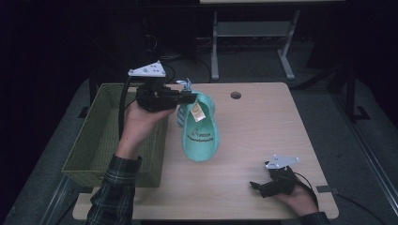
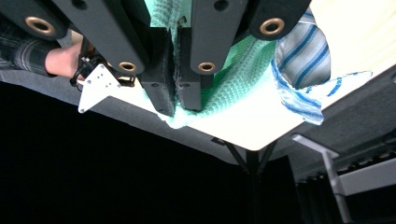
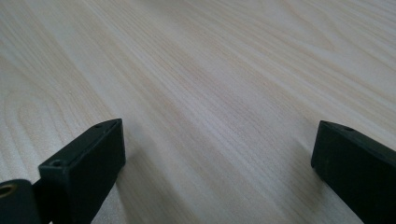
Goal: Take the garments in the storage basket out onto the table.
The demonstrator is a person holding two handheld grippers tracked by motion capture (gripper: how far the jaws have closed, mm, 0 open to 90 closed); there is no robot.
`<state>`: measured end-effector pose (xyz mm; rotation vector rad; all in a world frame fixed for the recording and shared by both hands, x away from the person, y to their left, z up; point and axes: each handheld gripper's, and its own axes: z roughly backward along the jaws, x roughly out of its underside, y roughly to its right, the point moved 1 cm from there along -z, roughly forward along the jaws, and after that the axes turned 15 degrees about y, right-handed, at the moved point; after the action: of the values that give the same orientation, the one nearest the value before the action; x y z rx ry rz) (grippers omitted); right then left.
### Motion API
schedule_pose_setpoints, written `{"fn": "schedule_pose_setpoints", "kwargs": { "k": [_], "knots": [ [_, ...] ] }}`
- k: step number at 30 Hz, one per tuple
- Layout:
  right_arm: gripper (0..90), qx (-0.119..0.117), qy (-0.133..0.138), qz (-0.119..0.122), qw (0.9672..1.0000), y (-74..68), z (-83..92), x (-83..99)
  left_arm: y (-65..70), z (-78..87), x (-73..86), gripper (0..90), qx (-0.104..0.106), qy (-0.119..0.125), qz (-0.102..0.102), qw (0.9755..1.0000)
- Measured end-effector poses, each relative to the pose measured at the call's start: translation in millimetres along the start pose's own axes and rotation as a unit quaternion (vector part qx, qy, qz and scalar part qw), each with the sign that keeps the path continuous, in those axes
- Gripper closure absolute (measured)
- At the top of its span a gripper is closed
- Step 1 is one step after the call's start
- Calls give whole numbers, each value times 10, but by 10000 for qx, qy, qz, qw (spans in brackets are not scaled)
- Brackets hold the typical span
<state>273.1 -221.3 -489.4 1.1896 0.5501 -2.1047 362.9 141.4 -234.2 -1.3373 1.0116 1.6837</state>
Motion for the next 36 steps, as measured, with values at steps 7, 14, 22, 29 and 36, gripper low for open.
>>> {"fn": "schedule_pose_setpoints", "kwargs": {
  "k": [7,14,22,29,36],
  "knots": [
    [26,-1,-1,1,10000,0,0,0,9,-156,140,862,131,-134,67,9998],
    [26,-1,9,16,10000,2,-1,0,17,-343,295,862,325,-224,77,9992],
    [26,0,11,15,10000,2,-1,0,64,-608,503,863,524,-402,41,9978],
    [26,0,8,15,10000,2,-1,0,68,-796,685,862,678,-558,121,9961],
    [26,0,1,1,10000,-1,0,0,73,-935,844,861,757,-671,146,9948]
  ]
}}
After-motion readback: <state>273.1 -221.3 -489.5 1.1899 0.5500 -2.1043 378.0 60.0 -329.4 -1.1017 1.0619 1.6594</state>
